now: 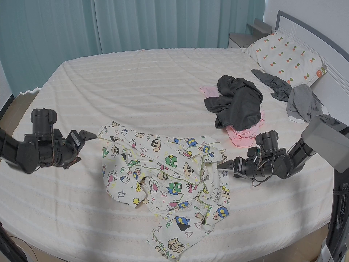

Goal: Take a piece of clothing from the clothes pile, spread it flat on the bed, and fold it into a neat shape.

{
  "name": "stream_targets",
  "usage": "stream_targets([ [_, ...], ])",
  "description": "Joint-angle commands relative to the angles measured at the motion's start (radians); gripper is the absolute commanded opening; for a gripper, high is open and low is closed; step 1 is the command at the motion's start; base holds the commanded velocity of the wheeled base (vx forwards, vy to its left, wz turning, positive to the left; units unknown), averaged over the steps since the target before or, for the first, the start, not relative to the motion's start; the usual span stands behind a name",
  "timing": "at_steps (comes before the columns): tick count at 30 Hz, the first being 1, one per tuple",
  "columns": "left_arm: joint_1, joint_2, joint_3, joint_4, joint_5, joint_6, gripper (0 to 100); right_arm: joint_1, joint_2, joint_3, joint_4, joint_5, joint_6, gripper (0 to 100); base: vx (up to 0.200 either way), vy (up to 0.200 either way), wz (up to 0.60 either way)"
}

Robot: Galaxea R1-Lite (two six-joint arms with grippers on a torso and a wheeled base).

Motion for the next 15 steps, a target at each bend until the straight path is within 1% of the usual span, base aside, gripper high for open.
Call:
stream_targets([
  [1, -0.008, -0.327, 0.504, -0.25, -0.043, -0.146, 100, 0.042, 0.129, -0.142, 0.057, 0.005, 0.006, 100, 0.0, 0.0, 0.0],
  [2, -0.012, -0.327, 0.512, -0.263, -0.043, -0.152, 100, 0.042, 0.129, -0.142, 0.056, 0.006, 0.014, 100, 0.0, 0.0, 0.0],
  [6, -0.017, -0.327, 0.524, -0.322, -0.043, -0.269, 100, 0.044, 0.127, -0.145, 0.05, 0.011, 0.065, 100, 0.0, 0.0, 0.0],
  [7, -0.017, -0.327, 0.524, -0.326, -0.043, -0.28, 100, 0.045, 0.127, -0.147, 0.05, 0.011, 0.068, 100, 0.0, 0.0, 0.0],
  [10, -0.017, -0.322, 0.529, -0.332, -0.043, -0.292, 100, 0.047, 0.133, -0.161, 0.05, 0.011, 0.077, 100, 0.0, 0.0, 0.0],
  [15, -0.018, -0.325, 0.535, -0.332, -0.043, -0.292, 100, 0.039, 0.12, -0.167, 0.039, 0.011, 0.16, 100, 0.0, 0.0, 0.0],
])
